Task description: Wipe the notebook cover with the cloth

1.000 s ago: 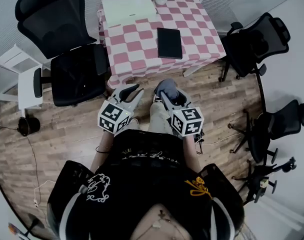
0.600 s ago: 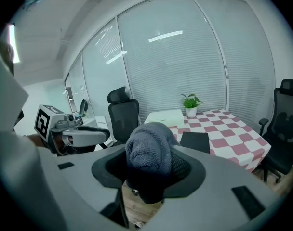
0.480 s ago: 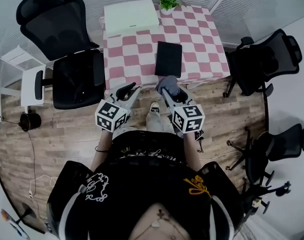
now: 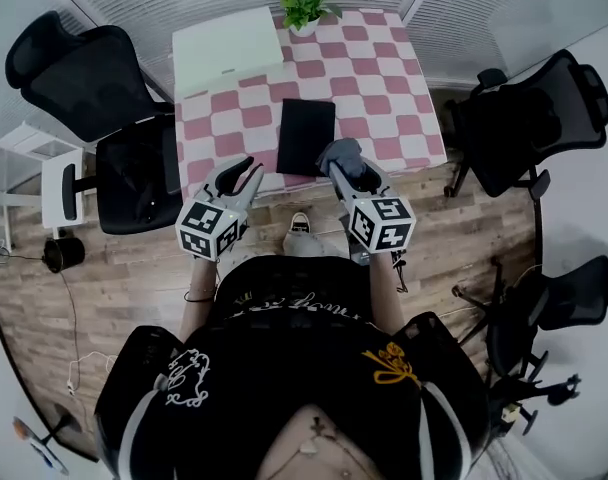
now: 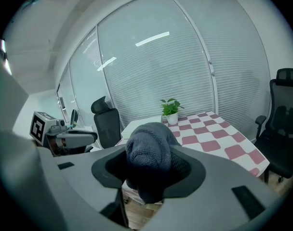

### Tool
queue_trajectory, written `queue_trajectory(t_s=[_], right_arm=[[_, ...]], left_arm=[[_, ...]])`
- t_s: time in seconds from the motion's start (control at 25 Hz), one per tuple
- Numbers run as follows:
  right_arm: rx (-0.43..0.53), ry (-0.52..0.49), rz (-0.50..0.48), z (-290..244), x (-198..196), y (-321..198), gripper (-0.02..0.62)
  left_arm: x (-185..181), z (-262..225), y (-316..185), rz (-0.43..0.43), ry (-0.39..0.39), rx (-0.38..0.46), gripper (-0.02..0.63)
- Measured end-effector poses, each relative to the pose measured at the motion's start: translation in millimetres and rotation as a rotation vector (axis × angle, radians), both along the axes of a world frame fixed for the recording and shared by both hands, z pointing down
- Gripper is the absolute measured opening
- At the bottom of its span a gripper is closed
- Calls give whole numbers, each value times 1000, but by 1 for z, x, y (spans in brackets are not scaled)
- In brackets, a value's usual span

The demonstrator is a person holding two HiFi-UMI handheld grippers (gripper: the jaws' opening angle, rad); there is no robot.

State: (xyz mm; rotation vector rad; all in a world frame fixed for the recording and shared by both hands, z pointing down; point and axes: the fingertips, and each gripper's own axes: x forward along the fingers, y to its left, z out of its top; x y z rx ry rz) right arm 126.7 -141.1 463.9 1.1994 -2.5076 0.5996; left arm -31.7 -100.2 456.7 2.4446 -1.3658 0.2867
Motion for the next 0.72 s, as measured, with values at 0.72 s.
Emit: queue_trajectory(t_s=[0.72], right_arm=[[-68, -22, -120, 25, -7, -69, 167]], left_arm=[[0, 10, -39, -87, -54, -61, 83]])
